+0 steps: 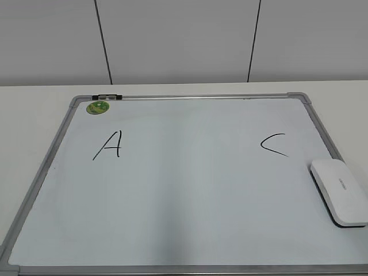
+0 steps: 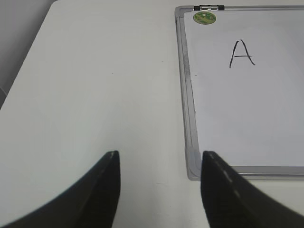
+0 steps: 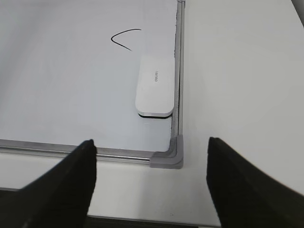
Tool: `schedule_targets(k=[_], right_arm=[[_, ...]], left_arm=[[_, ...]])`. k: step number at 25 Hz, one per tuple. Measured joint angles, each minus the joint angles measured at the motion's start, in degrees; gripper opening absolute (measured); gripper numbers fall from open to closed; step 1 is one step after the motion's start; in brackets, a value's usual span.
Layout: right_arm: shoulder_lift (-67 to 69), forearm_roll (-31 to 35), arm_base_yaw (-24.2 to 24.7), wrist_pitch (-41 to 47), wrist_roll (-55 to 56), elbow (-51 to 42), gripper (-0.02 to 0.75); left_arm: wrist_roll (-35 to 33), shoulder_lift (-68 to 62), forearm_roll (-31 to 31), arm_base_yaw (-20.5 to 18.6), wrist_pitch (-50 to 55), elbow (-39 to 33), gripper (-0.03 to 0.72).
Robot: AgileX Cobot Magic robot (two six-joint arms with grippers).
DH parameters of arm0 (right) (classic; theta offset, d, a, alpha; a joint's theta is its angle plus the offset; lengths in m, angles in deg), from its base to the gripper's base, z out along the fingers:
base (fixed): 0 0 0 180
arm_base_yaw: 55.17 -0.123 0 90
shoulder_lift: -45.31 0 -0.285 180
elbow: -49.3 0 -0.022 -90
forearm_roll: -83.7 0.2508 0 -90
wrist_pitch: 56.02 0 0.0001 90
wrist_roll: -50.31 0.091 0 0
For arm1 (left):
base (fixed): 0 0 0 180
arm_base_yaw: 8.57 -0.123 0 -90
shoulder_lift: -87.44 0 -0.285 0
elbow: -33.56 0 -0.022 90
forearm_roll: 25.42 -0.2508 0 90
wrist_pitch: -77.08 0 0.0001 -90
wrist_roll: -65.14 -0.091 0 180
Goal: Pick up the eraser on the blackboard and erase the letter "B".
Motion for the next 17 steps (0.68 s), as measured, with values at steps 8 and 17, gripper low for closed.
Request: schedule_targets(k=[8, 17], right_arm=[[0.0, 0.0, 0.0, 0.0, 0.0, 0.0, 0.536], [0.0, 0.0, 0.0, 0.0, 0.1, 0.0, 0.536]], left_arm=[[0.0, 0.0, 0.0, 0.0, 0.1, 0.0, 0.399], [0.0, 0.0, 0.0, 0.0, 0.1, 0.0, 0.387]])
